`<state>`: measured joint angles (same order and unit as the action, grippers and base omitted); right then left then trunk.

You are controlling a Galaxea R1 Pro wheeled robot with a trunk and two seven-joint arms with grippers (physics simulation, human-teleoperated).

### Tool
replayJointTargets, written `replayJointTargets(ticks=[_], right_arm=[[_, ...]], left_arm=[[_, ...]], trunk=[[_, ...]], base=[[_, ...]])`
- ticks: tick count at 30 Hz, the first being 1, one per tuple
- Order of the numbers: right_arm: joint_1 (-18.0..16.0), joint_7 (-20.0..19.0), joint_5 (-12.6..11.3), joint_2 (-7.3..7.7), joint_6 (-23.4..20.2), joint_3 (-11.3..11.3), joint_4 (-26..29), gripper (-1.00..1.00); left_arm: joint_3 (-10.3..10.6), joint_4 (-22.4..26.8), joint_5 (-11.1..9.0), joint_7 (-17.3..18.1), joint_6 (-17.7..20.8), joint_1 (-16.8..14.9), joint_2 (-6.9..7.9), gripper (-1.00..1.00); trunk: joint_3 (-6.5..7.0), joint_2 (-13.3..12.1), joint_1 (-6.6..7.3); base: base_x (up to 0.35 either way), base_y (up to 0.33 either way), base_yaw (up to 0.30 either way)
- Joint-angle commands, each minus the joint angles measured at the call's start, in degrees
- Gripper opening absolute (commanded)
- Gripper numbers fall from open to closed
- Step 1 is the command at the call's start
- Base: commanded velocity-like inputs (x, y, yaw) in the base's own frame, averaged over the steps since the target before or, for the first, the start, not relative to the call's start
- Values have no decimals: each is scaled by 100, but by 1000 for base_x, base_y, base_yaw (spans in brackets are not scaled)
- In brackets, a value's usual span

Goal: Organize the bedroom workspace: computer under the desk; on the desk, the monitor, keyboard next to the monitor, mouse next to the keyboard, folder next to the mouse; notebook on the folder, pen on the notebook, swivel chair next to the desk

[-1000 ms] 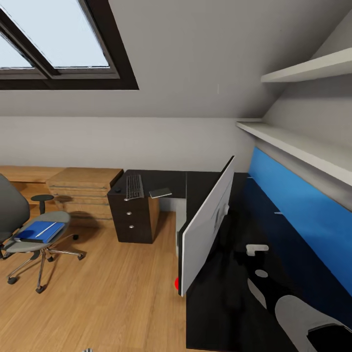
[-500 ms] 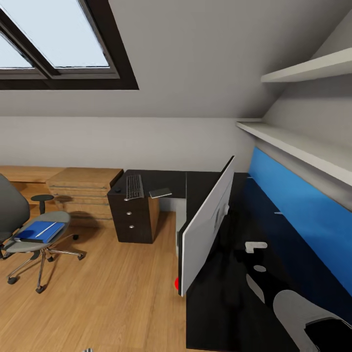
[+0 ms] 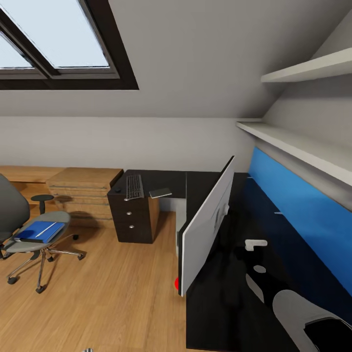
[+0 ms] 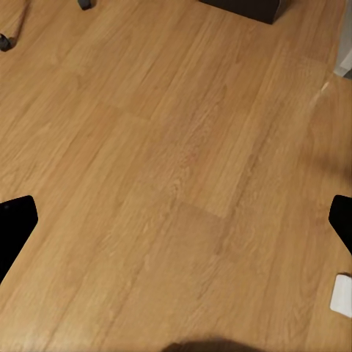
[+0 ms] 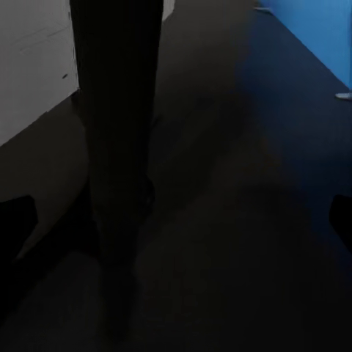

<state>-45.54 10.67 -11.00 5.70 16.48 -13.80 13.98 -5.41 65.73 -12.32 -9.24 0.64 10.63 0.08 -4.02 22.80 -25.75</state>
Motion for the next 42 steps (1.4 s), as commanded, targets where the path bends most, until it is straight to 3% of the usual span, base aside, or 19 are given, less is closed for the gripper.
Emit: replayJointTargets(ticks=[1,7,11,23,42], right_arm=[[-6,22,-56,-13,41,-49,0,100],[-4,29,-29,-228,127,-47,4,100],[-4,24,-11,-255,139,-62,5,100],[-1,15,36,-256,443,-64,-9,100],[-1,14,27,-211,462,-58,-14,100]], left_arm=[[5,10,-52,-17,7,0,1,100],[5,10,-51,-17,5,0,1,100],[5,10,-51,-17,-1,0,1,100],[5,10,-51,-17,6,0,1,100],[5,10,-59,-17,12,0,10,100]], trunk=[[-11,12,-4],[-11,12,-4],[-11,12,-4],[-11,12,-4],[-11,12,-4]], base=[[0,0,0],[0,0,0],[0,0,0],[0,0,0],[55,0,0]])
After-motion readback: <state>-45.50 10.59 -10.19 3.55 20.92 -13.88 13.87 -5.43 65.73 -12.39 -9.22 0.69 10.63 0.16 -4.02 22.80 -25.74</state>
